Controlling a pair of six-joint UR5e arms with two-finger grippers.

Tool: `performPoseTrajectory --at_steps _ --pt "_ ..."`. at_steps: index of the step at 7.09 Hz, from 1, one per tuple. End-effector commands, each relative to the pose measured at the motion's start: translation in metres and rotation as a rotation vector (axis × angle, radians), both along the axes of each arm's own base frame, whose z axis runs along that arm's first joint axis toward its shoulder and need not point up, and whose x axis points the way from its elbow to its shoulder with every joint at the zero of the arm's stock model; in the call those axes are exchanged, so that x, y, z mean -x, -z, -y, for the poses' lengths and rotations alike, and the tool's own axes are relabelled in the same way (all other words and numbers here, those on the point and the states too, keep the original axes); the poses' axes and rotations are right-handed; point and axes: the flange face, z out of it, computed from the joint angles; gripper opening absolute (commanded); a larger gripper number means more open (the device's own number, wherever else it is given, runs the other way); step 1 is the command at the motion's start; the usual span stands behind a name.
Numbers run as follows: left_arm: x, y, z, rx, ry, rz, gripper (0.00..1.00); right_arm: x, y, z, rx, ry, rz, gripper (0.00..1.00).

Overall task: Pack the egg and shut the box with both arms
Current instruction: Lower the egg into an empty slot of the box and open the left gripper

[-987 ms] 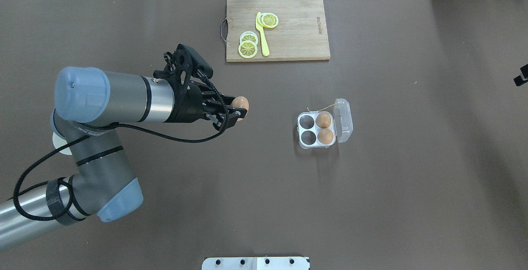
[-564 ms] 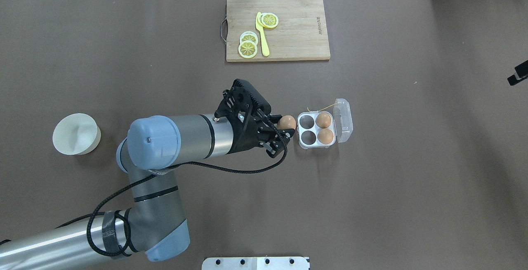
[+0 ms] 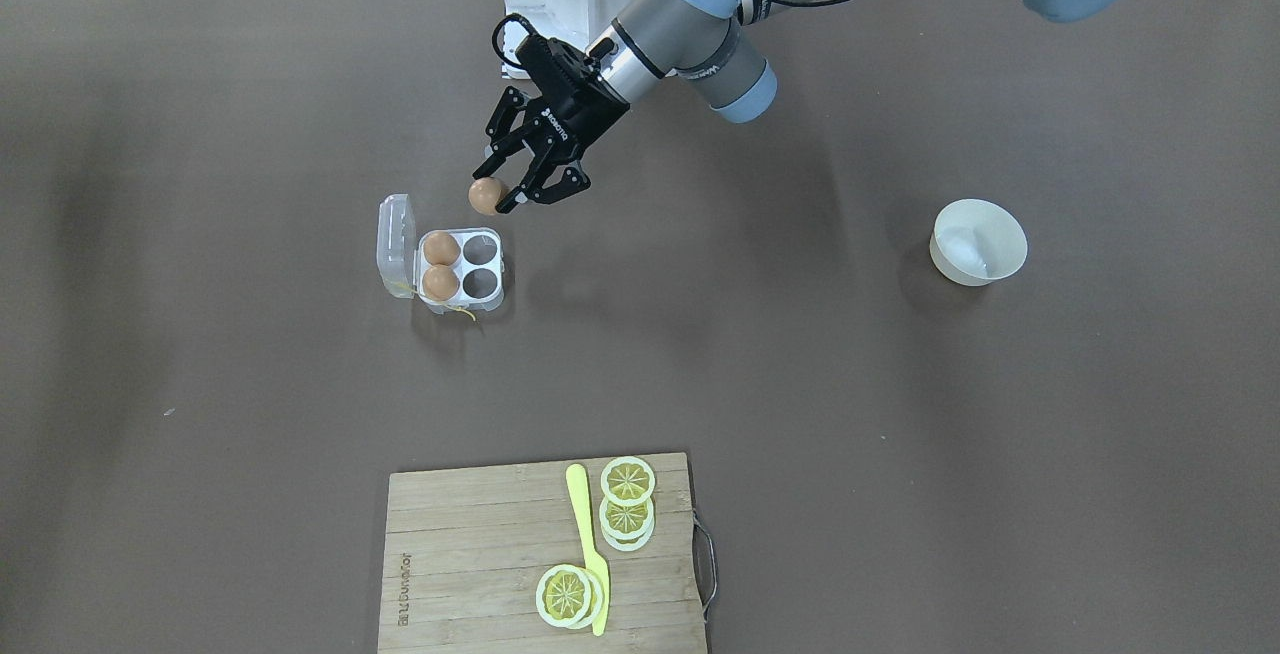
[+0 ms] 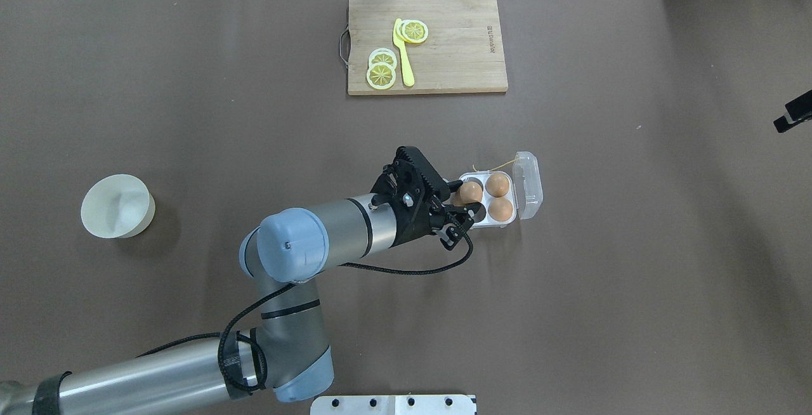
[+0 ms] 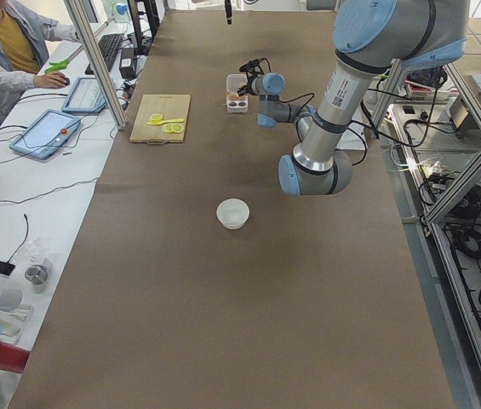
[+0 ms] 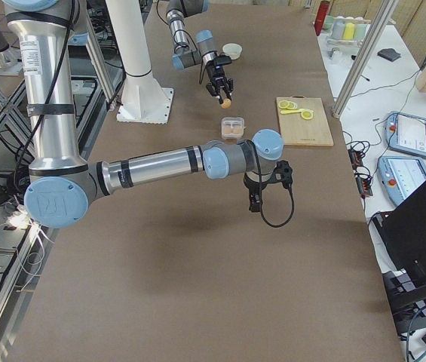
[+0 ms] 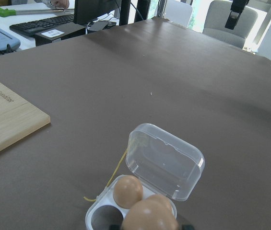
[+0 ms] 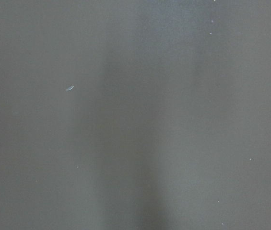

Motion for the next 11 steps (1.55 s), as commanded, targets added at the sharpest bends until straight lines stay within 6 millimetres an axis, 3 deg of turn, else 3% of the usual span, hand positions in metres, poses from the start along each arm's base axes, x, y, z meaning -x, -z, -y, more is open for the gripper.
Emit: performPoseTrajectory --at_steps 1,2,4,7,11 --pt "-0.026 -0.008 0.008 -0.012 0.039 0.009 0.0 0.01 0.009 -0.001 -0.006 0.019 0.022 1.0" --pt "-0.027 -0.007 0.008 -0.021 0.042 0.014 0.0 0.021 0.023 0.0 0.015 0.012 0.05 1.0" --pt "-0.04 -0.01 0.014 -0.021 0.055 0.039 0.0 0.029 0.03 0.003 0.025 0.007 0.052 1.0" --pt "-0.059 -0.003 0.016 -0.018 0.061 0.056 0.0 0.029 0.03 0.003 0.024 0.007 0.054 1.0" --pt "-0.062 -0.009 0.017 -0.017 0.052 0.069 0.0 0.031 0.036 0.007 0.017 0.007 0.056 1.0"
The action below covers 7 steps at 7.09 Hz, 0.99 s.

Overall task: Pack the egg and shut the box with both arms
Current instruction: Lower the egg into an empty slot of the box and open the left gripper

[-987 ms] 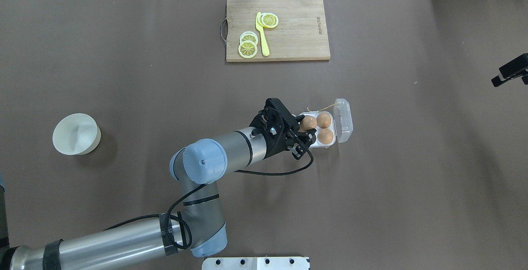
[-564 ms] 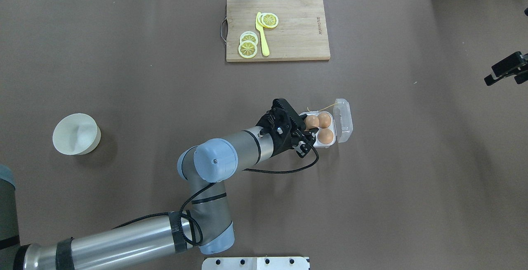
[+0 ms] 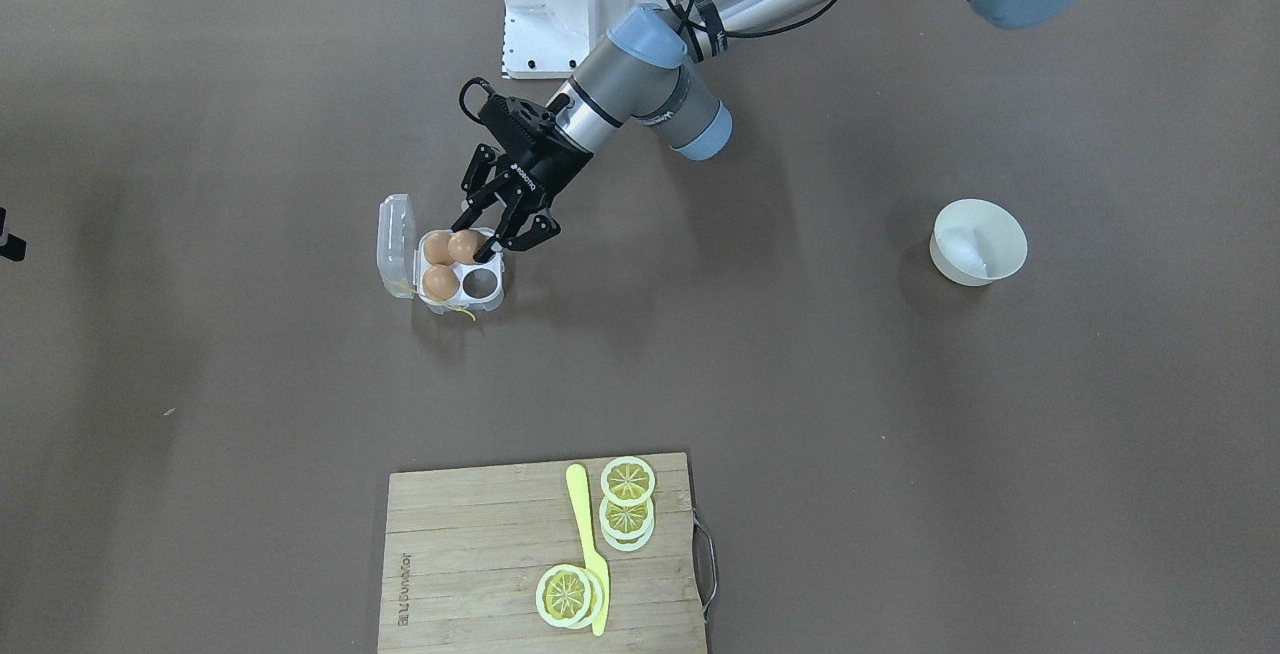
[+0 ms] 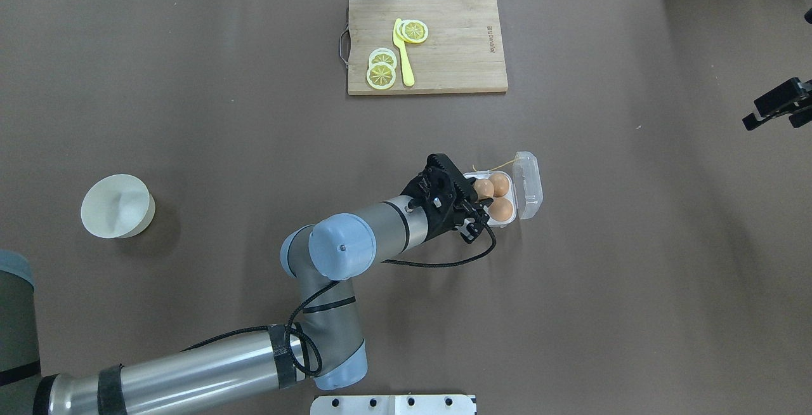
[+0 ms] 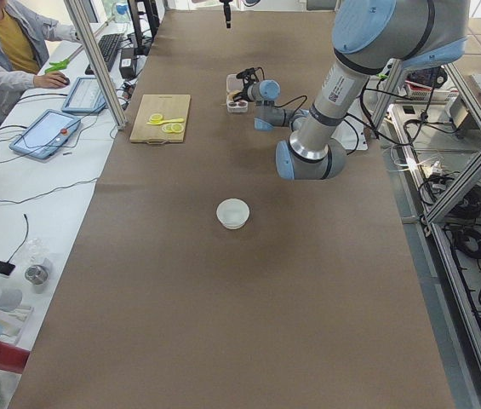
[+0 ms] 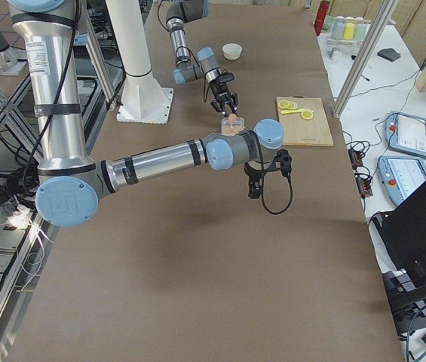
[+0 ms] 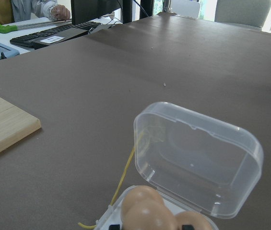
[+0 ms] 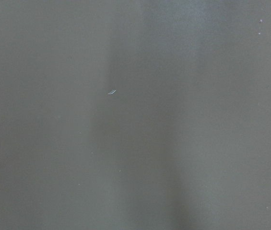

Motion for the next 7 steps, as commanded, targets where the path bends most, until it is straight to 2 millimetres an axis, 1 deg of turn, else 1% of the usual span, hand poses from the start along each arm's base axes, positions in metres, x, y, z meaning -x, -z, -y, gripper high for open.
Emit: performPoseTrajectory --at_steps 1,2,4,6,7 --pt "-0.001 -0.0005 -0.0028 0.0 -0.009 0.0 0.0 0.0009 0.0035 0.0022 -0.004 -0.001 0.002 1.0" --pt "-0.0032 -0.0008 -0.0095 0.0 -0.018 -0.002 0.0 0.0001 0.0042 0.0022 -0.004 -0.002 0.003 1.0" --pt "-0.0038 -0.0059 -0.0117 0.001 -0.031 0.004 0.0 0.001 0.0056 0.0016 0.004 -0.005 0.006 1.0" --pt "-0.0039 -0.006 -0.0118 0.001 -0.032 0.004 0.0 0.0001 0.0055 0.0018 0.004 -0.007 0.004 1.0" --pt "-0.0041 -0.0065 -0.0117 0.001 -0.032 0.004 0.02 0.0009 0.0053 0.0016 0.005 -0.006 0.004 1.0"
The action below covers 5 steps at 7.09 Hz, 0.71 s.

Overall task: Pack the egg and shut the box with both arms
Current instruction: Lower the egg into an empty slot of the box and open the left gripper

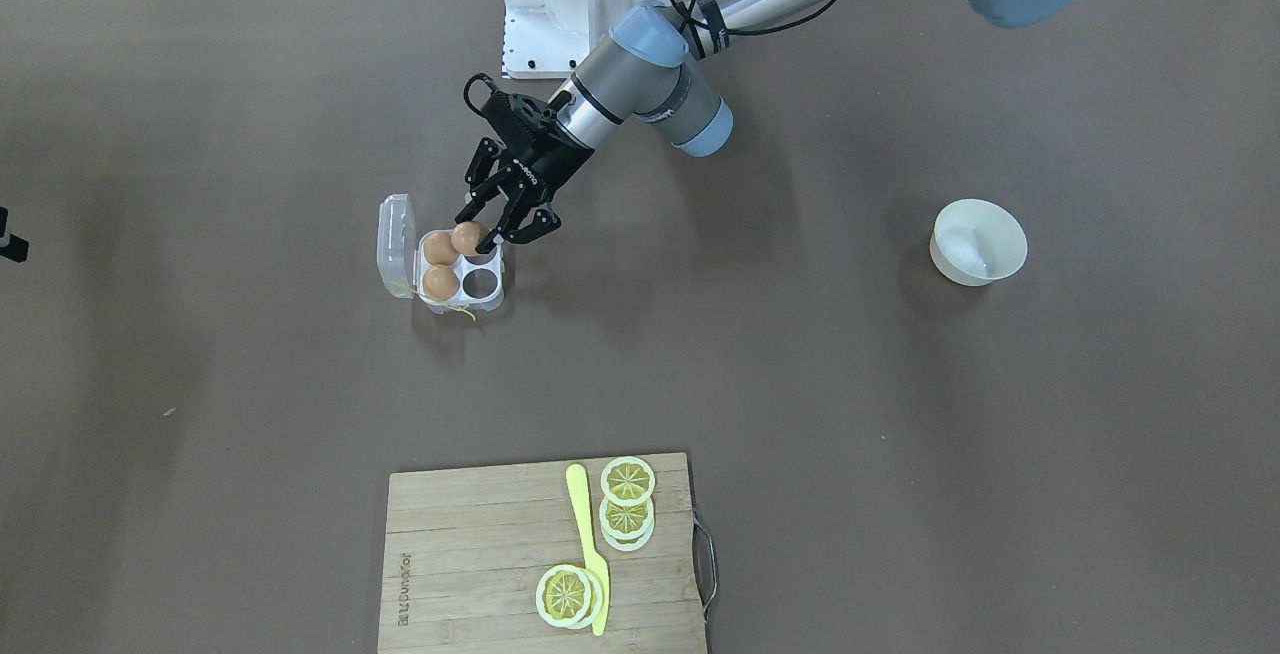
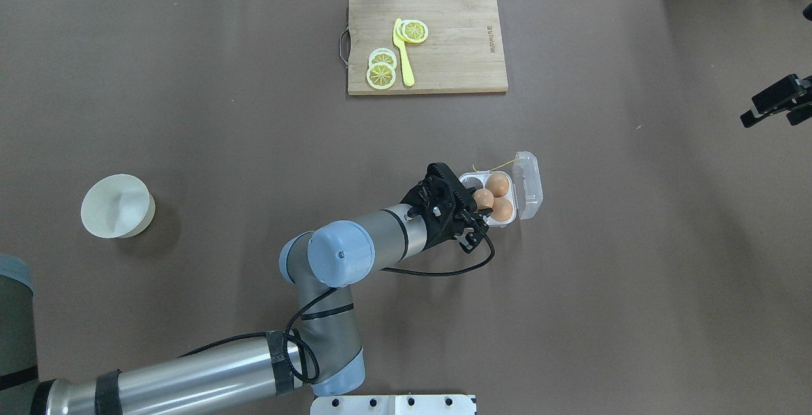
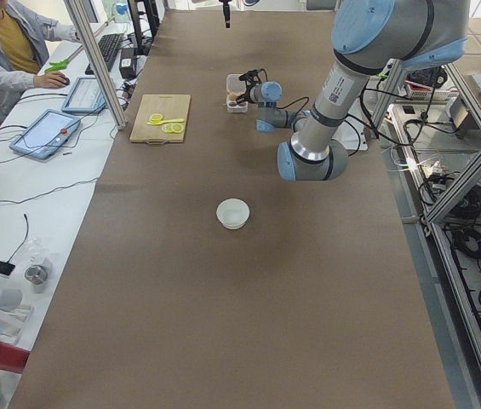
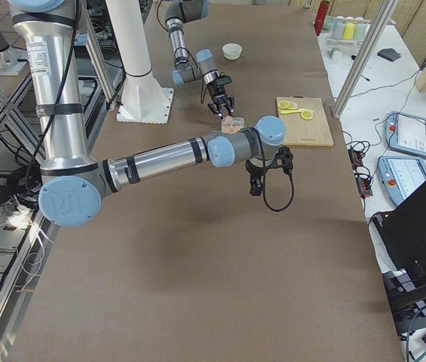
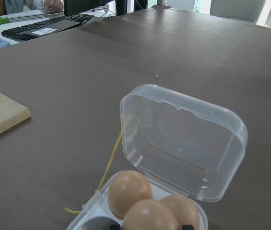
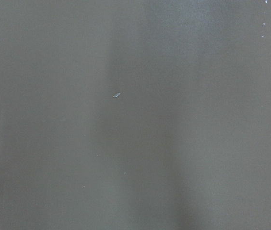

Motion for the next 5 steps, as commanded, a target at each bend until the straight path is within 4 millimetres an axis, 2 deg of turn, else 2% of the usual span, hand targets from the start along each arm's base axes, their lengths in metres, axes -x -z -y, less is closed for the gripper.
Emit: performPoseTrajectory --at_steps 1,2,3,4,5 --pt "-0.0004 -0.0007 -0.0003 0.0 -0.004 0.0 0.24 -0.0005 0.0 0.0 0.002 -0.001 0.001 1.0" --pt "0.0004 0.003 -0.0006 -0.002 -0.004 -0.005 0.52 0.0002 -0.0001 -0.0001 0.001 0.0 0.0 1.0" --pt "0.001 0.003 0.0005 0.001 -0.002 -0.007 0.86 -0.0005 -0.0008 0.0002 0.003 -0.001 -0.001 1.0" --pt "0.0025 0.0049 0.0024 0.004 0.0 -0.012 0.98 0.0002 -0.0001 -0.0001 0.001 0.0 0.0 1.0" --pt "0.0033 0.0071 0.002 0.004 -0.002 -0.02 0.98 0.0002 -0.0001 -0.0001 0.001 0.0 0.0 1.0"
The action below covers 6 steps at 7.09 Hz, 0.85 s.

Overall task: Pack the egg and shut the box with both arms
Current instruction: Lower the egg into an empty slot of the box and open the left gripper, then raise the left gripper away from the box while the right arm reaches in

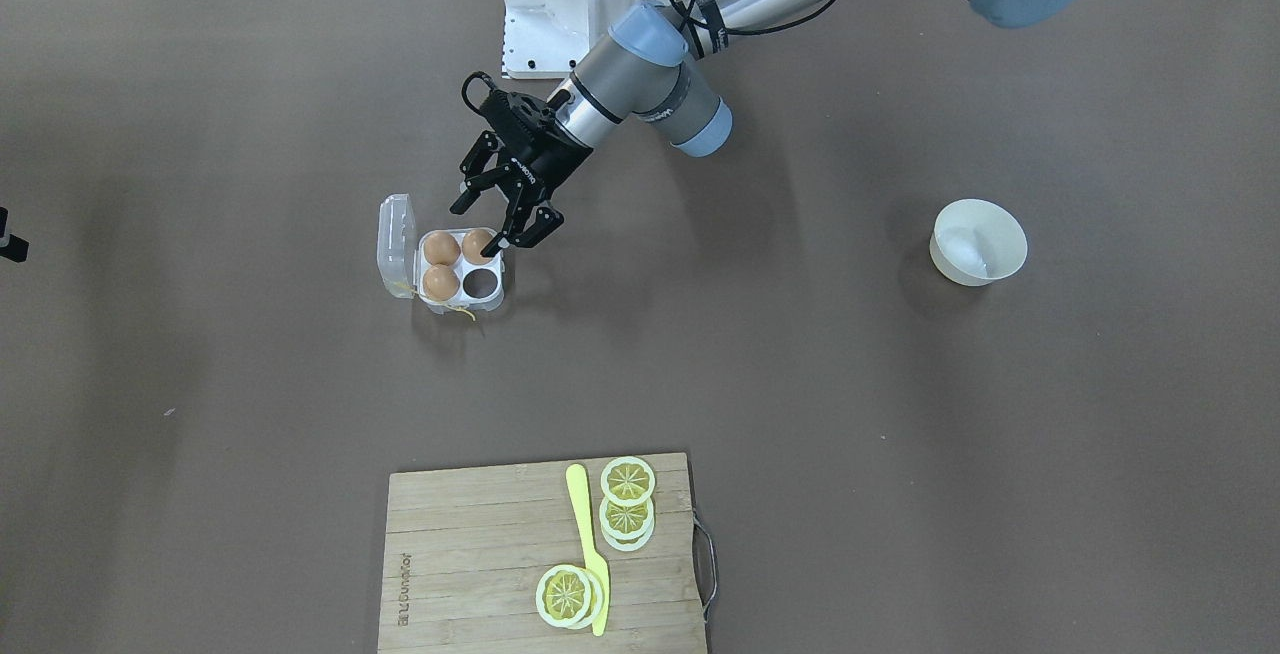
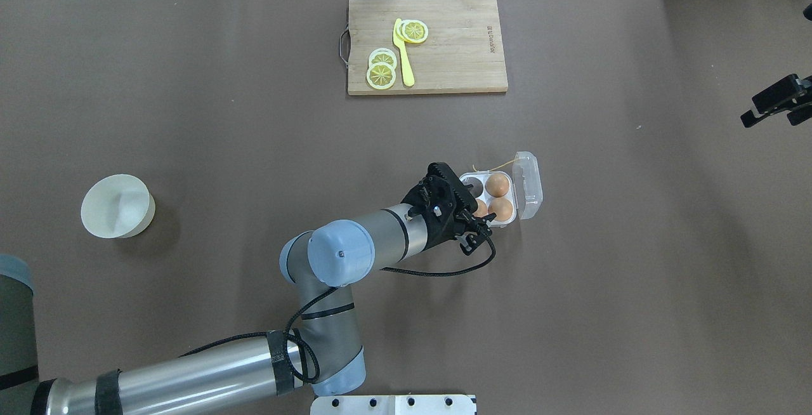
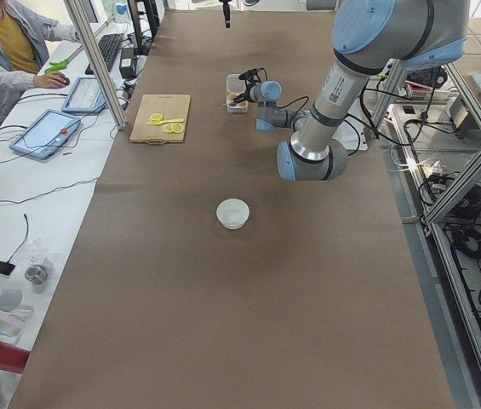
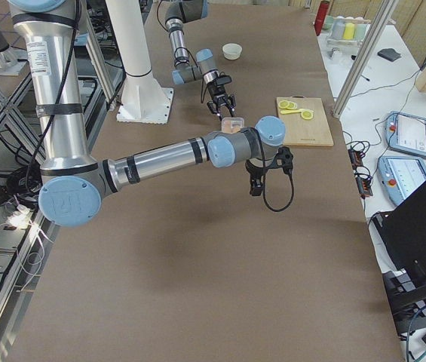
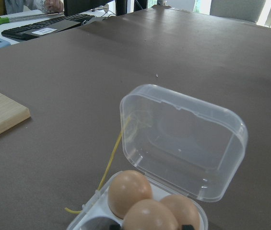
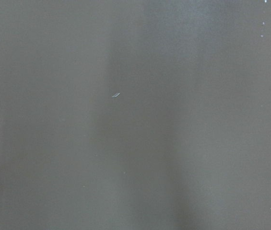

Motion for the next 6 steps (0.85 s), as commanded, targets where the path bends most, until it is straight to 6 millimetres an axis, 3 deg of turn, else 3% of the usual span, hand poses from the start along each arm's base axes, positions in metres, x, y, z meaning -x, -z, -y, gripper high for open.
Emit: performPoseTrajectory --at_steps 1,2,3,4,5,6 --pt "0.009 0.008 0.009 -0.003 -0.022 -0.018 0.98 0.0 0.002 0.001 -0.001 -0.001 -0.001 1.0" --pt "0.036 0.024 0.029 0.042 -0.058 -0.076 0.98 0.008 0.01 0.006 0.023 -0.022 -0.001 1.0" --pt "0.075 0.035 0.065 0.05 -0.102 -0.085 0.97 0.024 0.023 0.012 0.092 -0.071 -0.007 1.0" --pt "0.112 0.03 0.108 0.122 -0.148 -0.031 0.88 0.042 0.037 0.016 0.166 -0.119 -0.004 1.0" --pt "0.151 0.025 0.129 0.192 -0.179 -0.053 0.36 0.064 0.057 0.02 0.21 -0.157 -0.012 0.99" --pt "0.191 0.016 0.163 0.285 -0.238 -0.032 0.0 0.096 0.077 0.018 0.218 -0.192 -0.054 0.91"
